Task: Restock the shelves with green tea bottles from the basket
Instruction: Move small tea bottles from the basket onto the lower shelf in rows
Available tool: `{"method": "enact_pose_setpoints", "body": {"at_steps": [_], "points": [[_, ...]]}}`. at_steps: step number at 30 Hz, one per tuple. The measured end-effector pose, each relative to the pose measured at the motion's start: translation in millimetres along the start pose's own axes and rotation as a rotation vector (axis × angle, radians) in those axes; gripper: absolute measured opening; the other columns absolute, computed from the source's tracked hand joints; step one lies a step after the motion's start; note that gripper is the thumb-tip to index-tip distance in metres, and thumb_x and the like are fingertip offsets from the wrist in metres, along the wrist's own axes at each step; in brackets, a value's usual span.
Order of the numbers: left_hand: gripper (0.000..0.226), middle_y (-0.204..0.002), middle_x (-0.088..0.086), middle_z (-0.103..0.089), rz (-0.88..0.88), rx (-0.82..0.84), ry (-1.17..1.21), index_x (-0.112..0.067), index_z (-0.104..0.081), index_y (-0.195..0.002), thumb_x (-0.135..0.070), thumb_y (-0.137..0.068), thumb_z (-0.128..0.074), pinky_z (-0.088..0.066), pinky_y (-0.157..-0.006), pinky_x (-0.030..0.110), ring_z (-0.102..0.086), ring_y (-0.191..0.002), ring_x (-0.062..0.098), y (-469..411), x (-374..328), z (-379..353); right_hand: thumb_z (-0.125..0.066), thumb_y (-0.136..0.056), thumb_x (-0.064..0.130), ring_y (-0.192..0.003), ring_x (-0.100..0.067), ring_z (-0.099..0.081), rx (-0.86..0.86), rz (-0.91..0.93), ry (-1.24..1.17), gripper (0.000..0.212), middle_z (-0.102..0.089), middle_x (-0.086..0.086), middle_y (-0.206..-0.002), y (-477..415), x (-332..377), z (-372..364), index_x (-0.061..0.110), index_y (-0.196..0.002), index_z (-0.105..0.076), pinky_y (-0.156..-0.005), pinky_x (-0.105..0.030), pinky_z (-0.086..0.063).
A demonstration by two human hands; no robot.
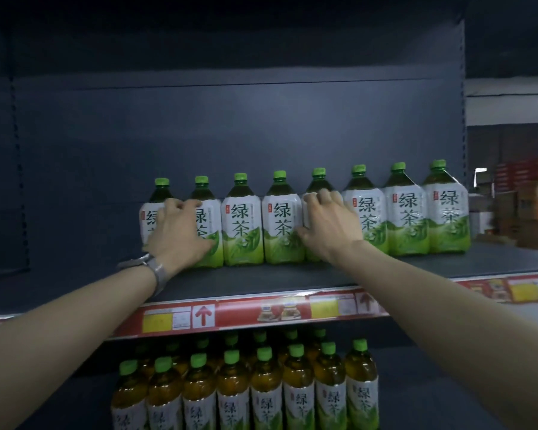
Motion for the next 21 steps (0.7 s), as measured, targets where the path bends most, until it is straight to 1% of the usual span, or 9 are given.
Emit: {"method": "enact_pose_setpoints", "body": {"at_steps": [2,4,5,7,9,11,15,18,21], "points": [[0.067,-0.139,0.008,-0.051,-0.124,0.028,-0.101,-0.026,-0.055,-0.142,-0.043,-0.083,-0.081,-0.053,-0.099,0.049,-0.048,-0.133,0.03,5,-31,-4,-0.064,-0.094,0.049,-0.135,-0.033,-0.045,-0.029,-0.014,0.096,0.057,-0.051,-0.01,-0.14,2,-20,3,0.015,-0.138,-0.055,-0.108,-0.048,-0.04],[0.034,-0.118,0.004,-0.069,-0.183,0.055,-0.157,-0.026,-0.071,-0.116,-0.048,-0.09,-0.075,-0.058,-0.085,0.041,-0.065,-0.11,0.026,9,-57,-8,-0.065,-0.092,0.045,-0.138,-0.032,-0.04,-0.046,0.019,0.171,0.055,-0.05,-0.009,-0.142,3,-32,1,0.016,-0.138,-0.054,-0.111,-0.047,-0.037],[0.029,-0.104,0.002,-0.074,-0.179,0.087,-0.167,-0.023,-0.076,-0.1,-0.051,-0.091,-0.073,-0.058,-0.078,0.037,-0.069,-0.097,0.024,10,-65,-12,-0.065,-0.092,0.045,-0.143,-0.032,-0.037,-0.05,0.041,0.19,0.059,-0.049,-0.009,-0.145,3,-35,-1,0.016,-0.141,-0.05,-0.114,-0.047,-0.035],[0.039,-0.087,0.002,-0.072,-0.163,0.153,-0.196,-0.017,-0.076,-0.083,-0.055,-0.09,-0.073,-0.057,-0.07,0.034,-0.07,-0.081,0.022,11,-78,-23,-0.068,-0.091,0.049,-0.152,-0.034,-0.029,-0.042,0.052,0.185,0.079,-0.042,-0.011,-0.155,2,-39,-3,0.016,-0.155,-0.036,-0.12,-0.048,-0.029],[0.046,-0.081,0.004,-0.069,-0.15,0.2,-0.206,-0.015,-0.072,-0.077,-0.059,-0.089,-0.073,-0.057,-0.067,0.033,-0.067,-0.075,0.022,9,-87,-35,-0.069,-0.09,0.057,-0.156,-0.036,-0.022,-0.022,0.027,0.175,0.096,-0.037,-0.013,-0.162,1,-43,-7,0.015,-0.163,-0.022,-0.125,-0.049,-0.024],[0.054,-0.076,0.003,-0.065,-0.114,0.268,-0.169,-0.015,-0.065,-0.071,-0.066,-0.087,-0.072,-0.055,-0.067,0.033,-0.066,-0.071,0.021,5,-92,-47,-0.066,-0.091,0.063,-0.159,-0.037,-0.017,-0.002,-0.006,0.176,0.105,-0.034,-0.016,-0.166,-1,-48,-13,0.009,-0.165,-0.014,-0.128,-0.05,-0.018],[0.06,-0.075,0.003,-0.073,-0.049,0.343,-0.04,-0.014,-0.07,-0.074,-0.073,-0.084,-0.07,-0.06,-0.072,0.034,-0.069,-0.069,0.02,0,-95,-69,-0.061,-0.094,0.064,-0.16,-0.033,-0.014,0.019,-0.011,0.165,0.103,-0.031,-0.015,-0.167,-1,-50,-22,0.005,-0.165,-0.015,-0.127,-0.053,-0.016],[0.058,-0.063,0.002,-0.075,0.014,0.362,0.136,-0.01,-0.074,-0.065,-0.065,-0.082,-0.078,-0.06,-0.071,0.034,-0.066,-0.057,0.016,-1,-96,-89,-0.064,-0.091,0.066,-0.158,-0.034,-0.016,0.009,-0.017,0.14,0.105,-0.034,-0.014,-0.164,-1,-51,-25,0.006,-0.164,-0.017,-0.125,-0.054,-0.019],[0.052,-0.07,0.003,-0.076,0.038,0.299,0.155,-0.01,-0.075,-0.069,-0.06,-0.082,-0.081,-0.061,-0.076,0.035,-0.07,-0.068,0.018,-5,-93,-102,-0.065,-0.089,0.068,-0.157,-0.034,-0.018,-0.008,-0.013,0.142,0.105,-0.036,-0.014,-0.161,-2,-52,-25,0.007,-0.163,-0.02,-0.124,-0.055,-0.021]]}}
Point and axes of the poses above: each hand's wrist, its own y-axis away from the middle knuckle, its own z-axis out of the back of the hand, x = y × z, the point moved 6 cm from there along -y, towards the middle knuckle
